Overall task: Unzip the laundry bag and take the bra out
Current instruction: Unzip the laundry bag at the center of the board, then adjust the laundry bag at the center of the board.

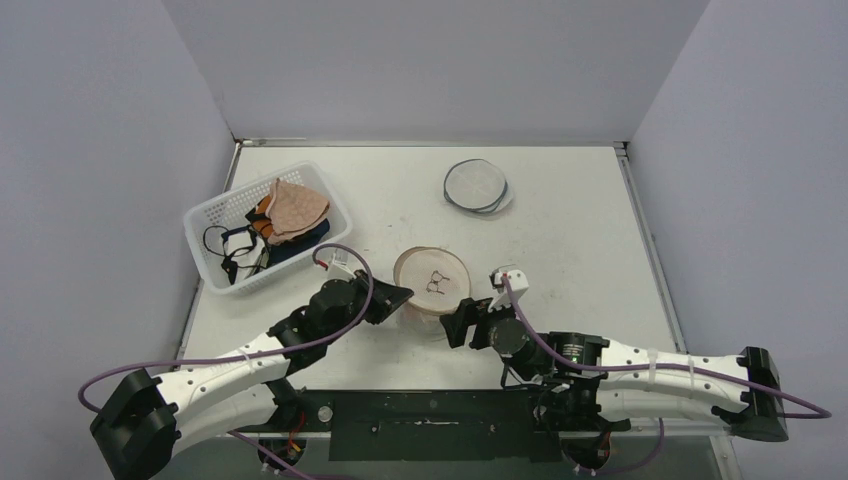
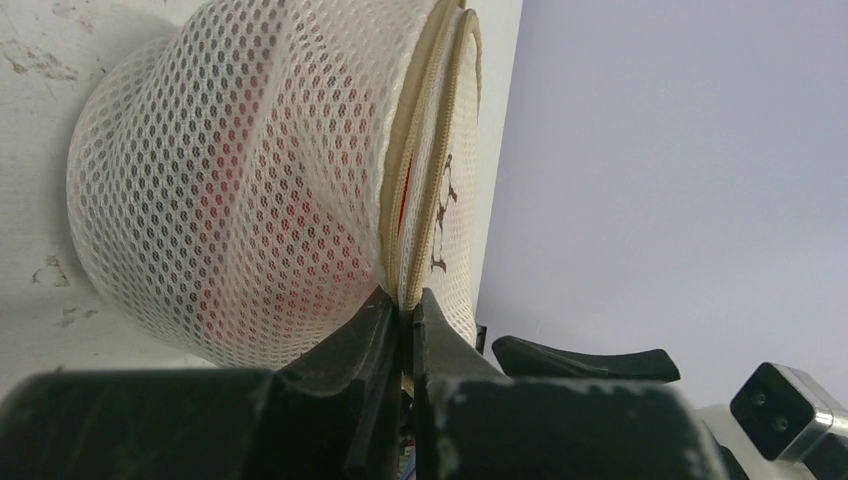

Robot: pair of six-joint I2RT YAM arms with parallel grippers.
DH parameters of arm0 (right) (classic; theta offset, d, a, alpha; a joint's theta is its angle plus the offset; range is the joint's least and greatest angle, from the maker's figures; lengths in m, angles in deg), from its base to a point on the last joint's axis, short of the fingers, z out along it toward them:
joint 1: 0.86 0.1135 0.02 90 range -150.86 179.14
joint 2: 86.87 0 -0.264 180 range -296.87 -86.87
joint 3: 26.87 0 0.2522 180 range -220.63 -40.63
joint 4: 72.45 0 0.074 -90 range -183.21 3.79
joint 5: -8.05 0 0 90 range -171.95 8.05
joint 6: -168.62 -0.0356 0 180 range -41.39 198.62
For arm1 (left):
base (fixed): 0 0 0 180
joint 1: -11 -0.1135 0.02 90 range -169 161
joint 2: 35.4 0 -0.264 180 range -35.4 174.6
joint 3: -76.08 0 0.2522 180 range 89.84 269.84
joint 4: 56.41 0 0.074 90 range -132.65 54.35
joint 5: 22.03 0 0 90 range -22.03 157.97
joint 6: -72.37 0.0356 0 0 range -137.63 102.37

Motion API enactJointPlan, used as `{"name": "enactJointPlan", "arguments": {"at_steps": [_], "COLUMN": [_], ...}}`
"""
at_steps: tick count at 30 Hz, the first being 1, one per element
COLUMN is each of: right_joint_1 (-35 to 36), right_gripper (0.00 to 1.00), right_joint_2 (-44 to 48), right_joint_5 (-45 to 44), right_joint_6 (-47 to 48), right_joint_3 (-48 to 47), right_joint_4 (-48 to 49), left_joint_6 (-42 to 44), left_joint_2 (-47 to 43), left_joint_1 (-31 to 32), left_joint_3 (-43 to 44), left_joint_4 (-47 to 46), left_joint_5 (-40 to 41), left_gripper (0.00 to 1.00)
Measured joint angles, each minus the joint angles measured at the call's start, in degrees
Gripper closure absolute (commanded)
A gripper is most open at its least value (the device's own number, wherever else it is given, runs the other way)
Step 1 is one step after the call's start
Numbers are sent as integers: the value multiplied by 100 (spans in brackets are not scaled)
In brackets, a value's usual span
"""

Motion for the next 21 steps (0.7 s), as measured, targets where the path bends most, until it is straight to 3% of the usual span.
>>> {"name": "enactJointPlan", "arguments": {"at_steps": [3, 10, 21], "right_joint_1": [-9, -323, -955], "right_gripper": [11, 9, 10], "right_joint_2": [415, 1019, 448], "right_joint_5": [81, 442, 1246], "right_joint_6": [-378, -1744, -3217], "right_joint_3": [210, 988, 1692], "right_joint_4": [223, 1104, 2409], "left_joint_6": [-216, -330, 142], "left_joint_2": [-7, -4, 540], "left_joint_1": [210, 848, 1611], "left_joint_3": [-411, -942, -1499], "left_joint_4": [-527, -1655, -3510], "left_joint_5": [317, 1287, 2680], "left_gripper": [100, 100, 100]}}
